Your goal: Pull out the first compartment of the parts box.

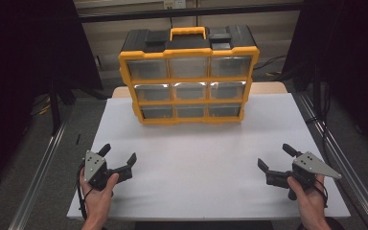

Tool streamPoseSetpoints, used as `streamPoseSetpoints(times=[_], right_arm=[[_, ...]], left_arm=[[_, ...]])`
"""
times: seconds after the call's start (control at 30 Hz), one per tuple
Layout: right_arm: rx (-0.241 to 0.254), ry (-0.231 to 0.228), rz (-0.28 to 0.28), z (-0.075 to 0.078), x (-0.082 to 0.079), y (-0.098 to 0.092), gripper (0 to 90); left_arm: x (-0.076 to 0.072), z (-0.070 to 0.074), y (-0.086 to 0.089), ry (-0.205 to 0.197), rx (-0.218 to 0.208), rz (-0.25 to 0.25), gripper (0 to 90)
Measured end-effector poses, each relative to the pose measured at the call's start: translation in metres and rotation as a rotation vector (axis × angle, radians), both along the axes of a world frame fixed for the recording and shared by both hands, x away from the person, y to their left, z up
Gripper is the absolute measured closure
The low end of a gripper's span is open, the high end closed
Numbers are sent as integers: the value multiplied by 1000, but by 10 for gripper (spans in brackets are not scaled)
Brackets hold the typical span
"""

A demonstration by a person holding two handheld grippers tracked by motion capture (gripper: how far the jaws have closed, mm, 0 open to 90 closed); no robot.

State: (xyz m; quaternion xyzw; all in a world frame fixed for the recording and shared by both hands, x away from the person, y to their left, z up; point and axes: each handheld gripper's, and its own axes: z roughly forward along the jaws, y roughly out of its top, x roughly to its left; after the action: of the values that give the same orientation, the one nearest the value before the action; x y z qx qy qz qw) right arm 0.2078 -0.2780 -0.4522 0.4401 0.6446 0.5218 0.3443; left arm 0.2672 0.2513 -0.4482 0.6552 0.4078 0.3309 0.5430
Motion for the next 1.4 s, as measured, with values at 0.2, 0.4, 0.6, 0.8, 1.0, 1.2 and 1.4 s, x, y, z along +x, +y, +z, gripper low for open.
streamPoseSetpoints(times=[0.2,0.4,0.6,0.8,1.0,1.2,1.4], right_arm=[[3,18,14,-2,2,1,2],[9,27,14,-3,3,-1,3],[9,23,19,-1,2,2,3],[33,27,21,-1,1,2,4],[41,24,18,-1,1,1,4],[36,24,30,-1,1,2,3],[39,18,33,-1,0,2,3]], left_arm=[[3,0,2,18,8,-27,34],[5,2,-2,22,0,-34,31],[6,1,0,26,13,-50,27],[8,4,-4,6,39,-56,24],[23,11,-16,-6,74,-96,22],[27,20,-18,-4,56,-88,22],[35,33,-20,-38,66,-66,26]])
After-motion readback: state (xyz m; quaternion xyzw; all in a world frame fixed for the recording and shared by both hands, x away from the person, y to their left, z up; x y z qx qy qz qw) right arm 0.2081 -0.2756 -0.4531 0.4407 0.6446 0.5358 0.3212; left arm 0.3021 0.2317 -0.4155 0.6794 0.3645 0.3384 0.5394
